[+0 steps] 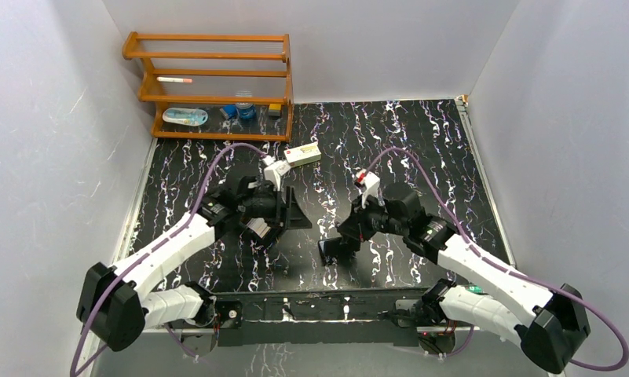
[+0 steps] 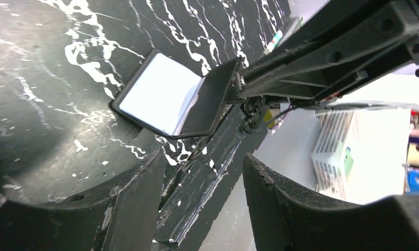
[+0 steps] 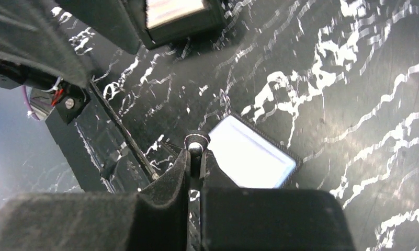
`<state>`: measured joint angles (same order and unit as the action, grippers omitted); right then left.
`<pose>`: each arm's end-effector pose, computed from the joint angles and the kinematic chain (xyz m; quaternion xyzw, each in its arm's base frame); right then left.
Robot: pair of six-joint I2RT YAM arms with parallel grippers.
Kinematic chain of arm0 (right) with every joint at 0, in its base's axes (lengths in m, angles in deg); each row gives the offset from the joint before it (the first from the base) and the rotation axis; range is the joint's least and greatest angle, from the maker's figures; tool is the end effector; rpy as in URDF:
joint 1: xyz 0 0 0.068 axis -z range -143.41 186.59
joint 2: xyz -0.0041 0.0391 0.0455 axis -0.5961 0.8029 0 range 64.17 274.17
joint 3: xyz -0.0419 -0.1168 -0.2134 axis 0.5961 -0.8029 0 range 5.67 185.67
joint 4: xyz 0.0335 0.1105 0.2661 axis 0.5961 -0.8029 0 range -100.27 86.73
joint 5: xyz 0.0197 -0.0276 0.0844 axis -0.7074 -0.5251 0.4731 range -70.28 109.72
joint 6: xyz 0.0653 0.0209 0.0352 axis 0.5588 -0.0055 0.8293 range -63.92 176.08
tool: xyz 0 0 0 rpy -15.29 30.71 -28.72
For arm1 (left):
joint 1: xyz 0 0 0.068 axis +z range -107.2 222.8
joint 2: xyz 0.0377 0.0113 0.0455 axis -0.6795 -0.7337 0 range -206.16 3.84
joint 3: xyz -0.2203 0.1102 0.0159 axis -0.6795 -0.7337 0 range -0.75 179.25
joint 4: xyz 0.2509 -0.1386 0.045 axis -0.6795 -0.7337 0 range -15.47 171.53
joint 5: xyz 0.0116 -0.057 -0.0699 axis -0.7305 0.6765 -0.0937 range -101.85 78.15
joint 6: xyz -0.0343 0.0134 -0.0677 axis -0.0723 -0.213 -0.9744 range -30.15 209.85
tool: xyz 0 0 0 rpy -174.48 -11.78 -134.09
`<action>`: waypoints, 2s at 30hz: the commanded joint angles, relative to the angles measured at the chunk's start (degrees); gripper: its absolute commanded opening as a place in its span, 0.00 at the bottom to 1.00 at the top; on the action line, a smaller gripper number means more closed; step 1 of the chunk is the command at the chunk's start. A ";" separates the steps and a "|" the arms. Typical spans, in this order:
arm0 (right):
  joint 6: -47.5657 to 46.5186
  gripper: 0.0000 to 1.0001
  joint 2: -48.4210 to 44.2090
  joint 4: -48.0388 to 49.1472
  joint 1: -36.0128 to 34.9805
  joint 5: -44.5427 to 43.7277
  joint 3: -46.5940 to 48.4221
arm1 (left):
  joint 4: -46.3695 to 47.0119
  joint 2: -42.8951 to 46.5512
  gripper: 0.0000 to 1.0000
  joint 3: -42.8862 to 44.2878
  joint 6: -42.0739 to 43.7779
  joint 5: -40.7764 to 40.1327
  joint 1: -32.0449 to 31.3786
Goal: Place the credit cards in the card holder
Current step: Place the card holder at the center of the board, then open the card holder at the center of the board.
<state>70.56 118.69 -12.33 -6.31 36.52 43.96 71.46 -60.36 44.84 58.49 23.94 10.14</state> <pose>0.1976 0.2093 0.2286 -0.2809 0.7910 0.3624 0.4052 0.2391 -0.1989 0.2348 0.1660 0.8168 -0.4813 0.2714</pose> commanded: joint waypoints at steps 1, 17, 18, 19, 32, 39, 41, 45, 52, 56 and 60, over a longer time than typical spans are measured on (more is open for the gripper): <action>8.53 0.11 -4.83 2.48 -0.18 -5.88 -4.28 | 8.32 -3.44 0.54 -0.48 -2.13 -0.41 -4.29; 50.66 0.41 -16.81 -30.55 -0.21 -34.19 -8.20 | 6.33 -18.58 0.59 6.25 -2.95 -9.98 -8.41; 52.59 0.44 -17.20 -31.61 -0.18 -34.25 -8.02 | 6.23 -19.67 0.59 6.69 -3.00 -9.57 -8.55; 55.00 0.48 -17.67 -33.27 -0.18 -34.33 -7.78 | 6.20 -20.57 0.58 7.01 -3.00 -9.49 -8.80; 70.90 0.55 -13.96 -25.44 -0.24 -25.99 -9.03 | 13.77 -27.90 0.54 5.79 -8.76 -3.67 -17.55; 67.17 0.52 -8.84 -21.64 -0.18 -28.03 -9.60 | 18.31 -28.27 0.55 2.82 -11.10 -2.55 -18.23; 66.09 0.46 -8.60 -21.04 -0.25 -29.28 -10.96 | 18.26 -27.92 0.55 2.80 -10.84 -2.53 -18.37; 64.33 0.35 -9.37 -18.11 -0.21 -29.74 -14.17 | 14.17 -25.20 0.56 3.40 -8.16 -7.35 -18.45; 66.25 0.25 -7.12 -14.74 -0.22 -25.39 -17.80 | 5.68 -25.95 0.67 5.92 -3.99 -16.31 -18.47; 64.77 0.23 -4.54 -7.90 -0.25 -23.47 -21.79 | 8.18 -27.63 0.67 5.60 -4.63 -14.48 -18.79; 63.29 0.23 -0.69 -3.62 -0.18 -22.60 -21.32 | 9.25 -28.09 0.63 5.47 -5.21 -13.41 -18.83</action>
<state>135.63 114.75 -22.25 -6.35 13.02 22.75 80.03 -88.29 48.86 52.79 9.84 -8.31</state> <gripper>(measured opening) 0.229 0.668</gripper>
